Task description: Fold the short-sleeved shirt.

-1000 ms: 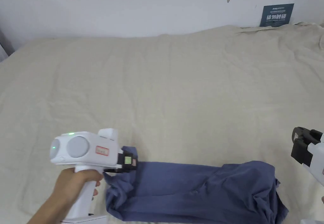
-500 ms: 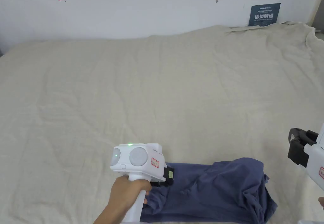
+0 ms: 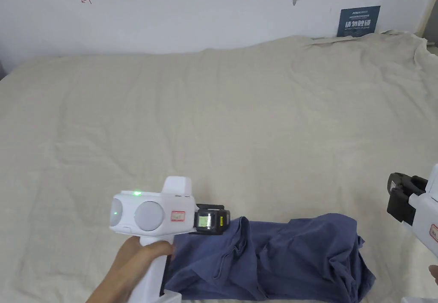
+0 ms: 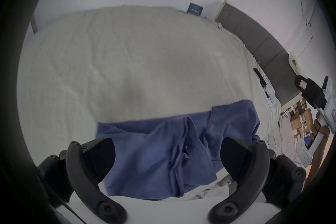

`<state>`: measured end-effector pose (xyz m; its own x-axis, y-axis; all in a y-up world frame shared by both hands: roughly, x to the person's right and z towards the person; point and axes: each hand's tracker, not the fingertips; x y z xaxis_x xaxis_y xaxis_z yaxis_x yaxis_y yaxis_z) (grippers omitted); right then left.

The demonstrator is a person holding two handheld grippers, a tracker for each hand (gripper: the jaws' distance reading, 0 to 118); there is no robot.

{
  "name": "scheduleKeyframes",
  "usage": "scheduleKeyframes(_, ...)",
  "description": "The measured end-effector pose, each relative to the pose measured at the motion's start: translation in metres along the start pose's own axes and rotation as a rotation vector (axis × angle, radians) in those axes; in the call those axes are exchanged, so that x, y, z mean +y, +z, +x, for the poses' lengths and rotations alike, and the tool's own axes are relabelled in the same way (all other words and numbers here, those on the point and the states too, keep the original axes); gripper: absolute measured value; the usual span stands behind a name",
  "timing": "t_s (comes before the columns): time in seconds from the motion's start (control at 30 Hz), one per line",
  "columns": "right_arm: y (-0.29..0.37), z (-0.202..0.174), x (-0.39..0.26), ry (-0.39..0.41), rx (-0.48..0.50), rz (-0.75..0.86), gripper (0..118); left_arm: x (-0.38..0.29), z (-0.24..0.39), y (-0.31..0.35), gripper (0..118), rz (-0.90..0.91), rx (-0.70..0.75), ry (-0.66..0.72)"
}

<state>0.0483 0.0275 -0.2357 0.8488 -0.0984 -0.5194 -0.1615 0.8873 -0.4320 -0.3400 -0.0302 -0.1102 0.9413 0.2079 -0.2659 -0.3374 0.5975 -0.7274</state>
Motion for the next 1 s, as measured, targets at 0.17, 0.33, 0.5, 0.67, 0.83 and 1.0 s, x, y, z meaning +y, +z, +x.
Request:
scheduleKeyframes(0.17, 0.0, -0.004, 0.002, 0.007, 0.011, 0.003, 0, -0.014, -0.026, 0.018, 117, 0.054, 0.091, 0.037)
scheduleKeyframes(0.33, 0.001, -0.007, 0.004, 0.008, 0.019, 0.007, 0, -0.035, -0.039, 0.016, 34, 0.112, 0.091, 0.061)
scheduleKeyframes(0.5, 0.002, -0.008, 0.004, 0.008, 0.02, 0.006, 0, -0.053, -0.029, -0.005, 0, 0.078, 0.056, 0.077)
scheduleKeyframes(0.67, 0.003, -0.004, 0.001, 0.003, 0.015, -0.003, 0, -0.066, -0.003, -0.036, 0, 0.017, 0.023, 0.068)
scheduleKeyframes(0.83, 0.004, 0.005, -0.003, -0.006, 0.002, -0.011, 0, -0.076, 0.024, -0.06, 0, -0.031, 0.004, 0.055)
scheduleKeyframes(1.0, 0.003, 0.01, -0.004, -0.015, -0.009, -0.019, 0, -0.078, 0.048, -0.07, 0, -0.038, -0.016, 0.032)
